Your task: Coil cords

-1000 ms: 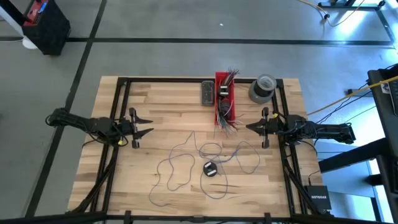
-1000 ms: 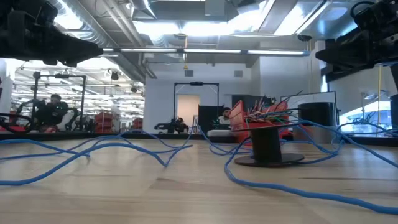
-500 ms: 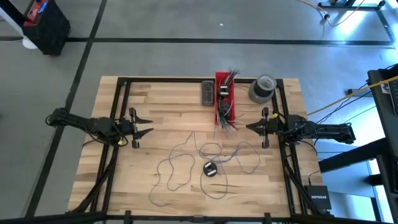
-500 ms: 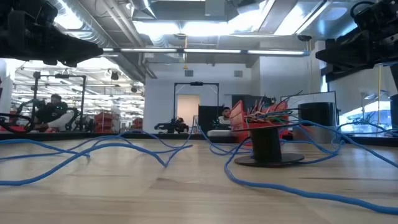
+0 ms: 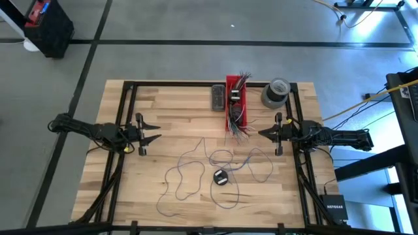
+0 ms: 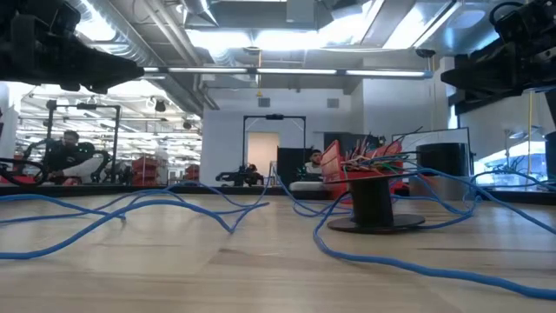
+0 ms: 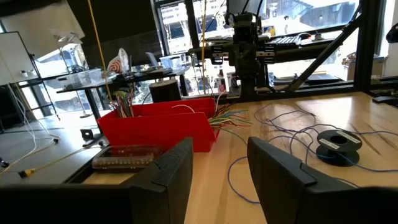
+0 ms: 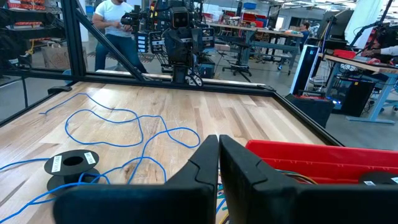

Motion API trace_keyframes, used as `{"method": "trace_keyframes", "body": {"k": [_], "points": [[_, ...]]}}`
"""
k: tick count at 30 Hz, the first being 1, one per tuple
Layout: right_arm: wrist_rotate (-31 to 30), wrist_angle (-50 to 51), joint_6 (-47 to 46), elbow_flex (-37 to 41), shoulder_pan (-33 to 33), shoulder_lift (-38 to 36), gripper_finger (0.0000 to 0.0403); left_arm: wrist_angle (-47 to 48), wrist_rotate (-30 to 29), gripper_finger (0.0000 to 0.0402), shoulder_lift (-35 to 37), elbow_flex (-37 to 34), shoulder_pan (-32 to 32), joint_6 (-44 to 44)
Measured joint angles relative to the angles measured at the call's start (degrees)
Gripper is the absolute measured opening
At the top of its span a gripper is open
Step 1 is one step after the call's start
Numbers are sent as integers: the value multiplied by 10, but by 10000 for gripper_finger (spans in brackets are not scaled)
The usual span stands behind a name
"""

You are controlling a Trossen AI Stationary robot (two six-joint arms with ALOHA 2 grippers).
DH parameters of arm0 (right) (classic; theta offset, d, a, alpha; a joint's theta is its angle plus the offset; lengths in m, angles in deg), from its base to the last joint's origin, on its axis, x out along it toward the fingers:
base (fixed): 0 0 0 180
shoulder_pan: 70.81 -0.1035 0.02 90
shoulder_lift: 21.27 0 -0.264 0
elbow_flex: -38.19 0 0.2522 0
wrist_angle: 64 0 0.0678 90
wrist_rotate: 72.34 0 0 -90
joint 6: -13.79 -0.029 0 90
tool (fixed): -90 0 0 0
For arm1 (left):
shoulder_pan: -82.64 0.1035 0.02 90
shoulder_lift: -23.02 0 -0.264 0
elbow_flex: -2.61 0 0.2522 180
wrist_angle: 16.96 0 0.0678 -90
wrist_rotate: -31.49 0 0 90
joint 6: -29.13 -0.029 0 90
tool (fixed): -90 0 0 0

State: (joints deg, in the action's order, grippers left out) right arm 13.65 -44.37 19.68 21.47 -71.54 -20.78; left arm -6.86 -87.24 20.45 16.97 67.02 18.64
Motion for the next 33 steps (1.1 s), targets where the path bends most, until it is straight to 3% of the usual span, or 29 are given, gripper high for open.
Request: {"method": "trace_keyframes", "body": {"k": [12,23,29,33], "points": [[-4,-21,-4,3,0,0,19,0,0,146,0,0,0,0],[8,-44,-163,3,0,0,19,-6,0,146,0,0,0,10],[-2,-66,-159,1,0,0,19,-101,-1,146,0,0,1,134],[4,-82,-158,1,0,0,19,-181,20,146,-5,0,1,158]]}}
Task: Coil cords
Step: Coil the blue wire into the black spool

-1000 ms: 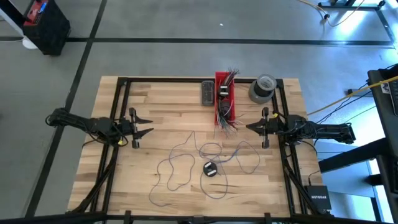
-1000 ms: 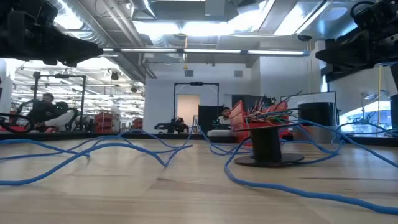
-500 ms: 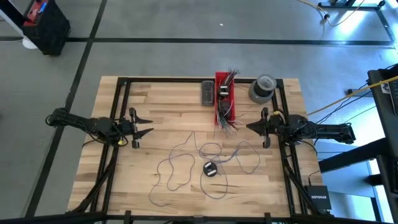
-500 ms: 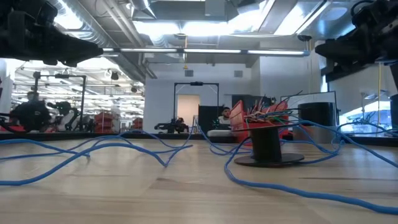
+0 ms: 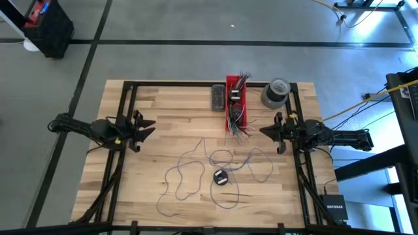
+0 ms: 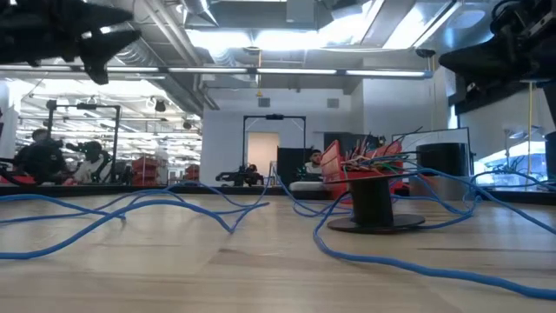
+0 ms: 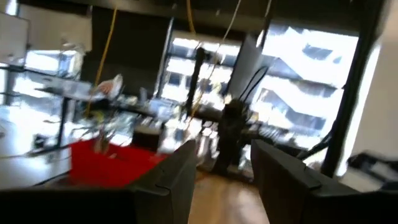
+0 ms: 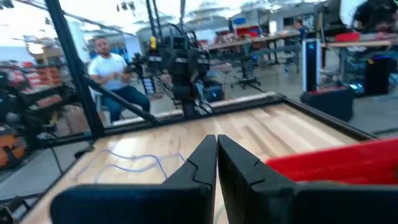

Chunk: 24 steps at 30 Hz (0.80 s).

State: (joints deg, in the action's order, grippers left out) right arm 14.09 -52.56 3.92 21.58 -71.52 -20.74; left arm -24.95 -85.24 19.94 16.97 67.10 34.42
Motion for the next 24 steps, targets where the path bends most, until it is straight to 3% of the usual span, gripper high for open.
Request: {"method": "trace_keyframes", "body": {"k": [4,8,17,24], "points": [[19,-21,14,0,0,15,19,-64,11,146,-55,1,0,10],[21,-57,43,0,0,39,19,-105,11,146,-166,41,0,8],[81,-132,45,-2,0,114,19,-102,79,146,-500,284,-1,-106],[153,-142,37,-49,-1,197,19,-109,104,146,-678,397,2,-161]]}}
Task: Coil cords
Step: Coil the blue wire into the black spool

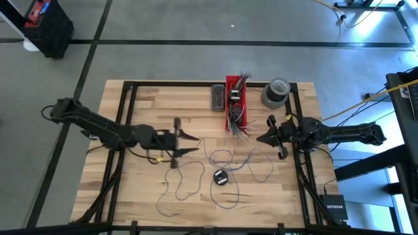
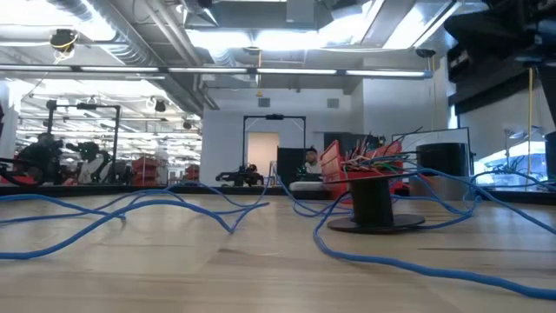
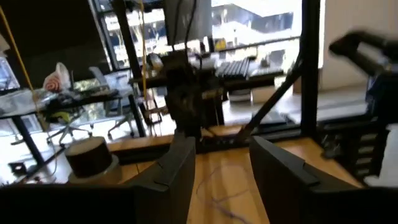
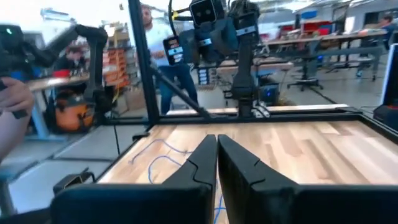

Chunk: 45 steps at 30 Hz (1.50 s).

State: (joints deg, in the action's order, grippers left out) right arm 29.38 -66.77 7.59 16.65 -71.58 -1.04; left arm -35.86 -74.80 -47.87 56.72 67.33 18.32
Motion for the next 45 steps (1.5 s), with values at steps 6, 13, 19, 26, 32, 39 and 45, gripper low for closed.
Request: {"method": "trace_keyframes", "body": {"k": [6,13,19,26,32,39,45], "points": [[10,3,61,-61,-27,127,64,10,-3,146,-67,24,1,-2],[-78,74,181,-157,-137,322,141,12,-6,146,-53,25,0,32],[-211,93,280,-225,-239,491,155,43,-17,146,-47,25,-1,49],[-333,90,372,-283,-309,641,156,76,-25,146,-47,25,0,50],[-388,86,425,-319,-331,737,156,102,-24,146,-47,25,0,50],[-409,13,469,-349,-331,813,156,112,-24,146,-47,25,0,25],[-433,7,483,-375,-326,853,150,112,-24,146,-47,25,0,11]]}}
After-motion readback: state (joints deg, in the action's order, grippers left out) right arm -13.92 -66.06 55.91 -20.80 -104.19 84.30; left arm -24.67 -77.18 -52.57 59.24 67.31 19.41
